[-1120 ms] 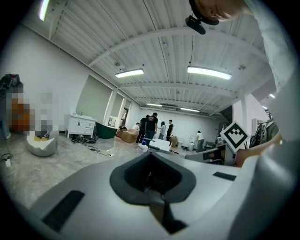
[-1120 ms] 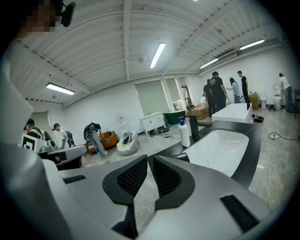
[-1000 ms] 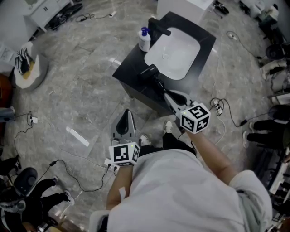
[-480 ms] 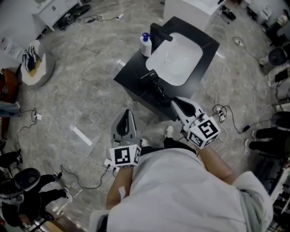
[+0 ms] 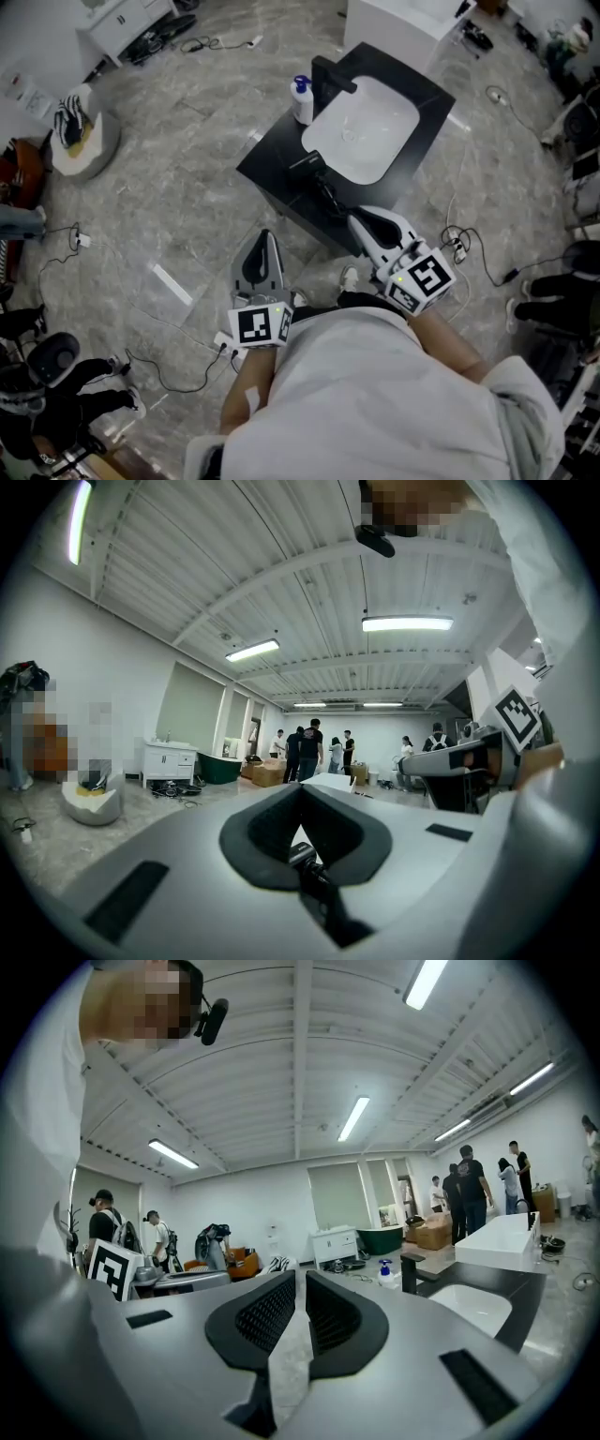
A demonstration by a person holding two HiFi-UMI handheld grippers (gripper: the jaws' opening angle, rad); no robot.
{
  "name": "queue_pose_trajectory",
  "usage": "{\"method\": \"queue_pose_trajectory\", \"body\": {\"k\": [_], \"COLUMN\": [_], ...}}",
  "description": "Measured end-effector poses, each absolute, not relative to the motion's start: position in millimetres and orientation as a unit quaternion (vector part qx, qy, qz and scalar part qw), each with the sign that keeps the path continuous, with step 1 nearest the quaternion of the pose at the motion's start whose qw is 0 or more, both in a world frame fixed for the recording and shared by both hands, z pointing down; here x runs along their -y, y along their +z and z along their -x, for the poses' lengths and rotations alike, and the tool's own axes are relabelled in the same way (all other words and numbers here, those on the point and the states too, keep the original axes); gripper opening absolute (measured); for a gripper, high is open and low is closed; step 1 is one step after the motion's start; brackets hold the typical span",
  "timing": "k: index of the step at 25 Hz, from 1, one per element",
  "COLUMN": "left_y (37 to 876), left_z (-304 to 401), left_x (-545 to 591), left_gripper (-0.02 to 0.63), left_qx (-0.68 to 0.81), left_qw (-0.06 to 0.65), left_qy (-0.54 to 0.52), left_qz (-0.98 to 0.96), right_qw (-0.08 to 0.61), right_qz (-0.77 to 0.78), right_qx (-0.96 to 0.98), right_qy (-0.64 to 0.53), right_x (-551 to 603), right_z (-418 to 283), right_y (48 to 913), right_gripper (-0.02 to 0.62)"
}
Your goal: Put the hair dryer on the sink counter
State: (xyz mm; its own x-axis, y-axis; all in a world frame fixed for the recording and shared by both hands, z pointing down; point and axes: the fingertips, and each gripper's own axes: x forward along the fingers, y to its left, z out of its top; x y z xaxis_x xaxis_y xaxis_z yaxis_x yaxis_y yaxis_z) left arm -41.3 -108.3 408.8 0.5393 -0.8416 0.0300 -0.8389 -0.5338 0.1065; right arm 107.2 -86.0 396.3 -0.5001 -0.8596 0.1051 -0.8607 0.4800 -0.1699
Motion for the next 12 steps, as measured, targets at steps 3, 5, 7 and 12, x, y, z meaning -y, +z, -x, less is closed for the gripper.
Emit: {"method": "queue_pose_trajectory", "body": {"k": [3,5,7,12], "left_y": [406.7,406.8,407.3,405.2], "left_z": [39.9,40.1,41.3,42.2], "left_x": [106.2,105.0,104.7,104.2], "left_gripper": [0.002,0.002,0.002,0.002], "left_qx": [0.483,0.484,0.486,0.49], "left_qw": [0.051,0.05,0.05,0.046], "left_qy": [-0.014,-0.013,-0.013,-0.015], "left_qz": [-0.874,-0.873,-0.872,-0.871], "right_qw": [-0.002,-0.003,-0.004,-0.003], "right_qz": [-0.501,-0.501,-0.498,-0.487], "right_qx": [0.86,0.86,0.862,0.867], "right_qy": [0.097,0.095,0.094,0.103], "right_x": [84.6,84.4,84.7,85.3], "right_z": [-112.2,-112.8,-110.5,-104.5], "right_y": [392.8,392.9,392.0,394.7], "right_gripper": [0.058,0.058,0.058,0.058]}}
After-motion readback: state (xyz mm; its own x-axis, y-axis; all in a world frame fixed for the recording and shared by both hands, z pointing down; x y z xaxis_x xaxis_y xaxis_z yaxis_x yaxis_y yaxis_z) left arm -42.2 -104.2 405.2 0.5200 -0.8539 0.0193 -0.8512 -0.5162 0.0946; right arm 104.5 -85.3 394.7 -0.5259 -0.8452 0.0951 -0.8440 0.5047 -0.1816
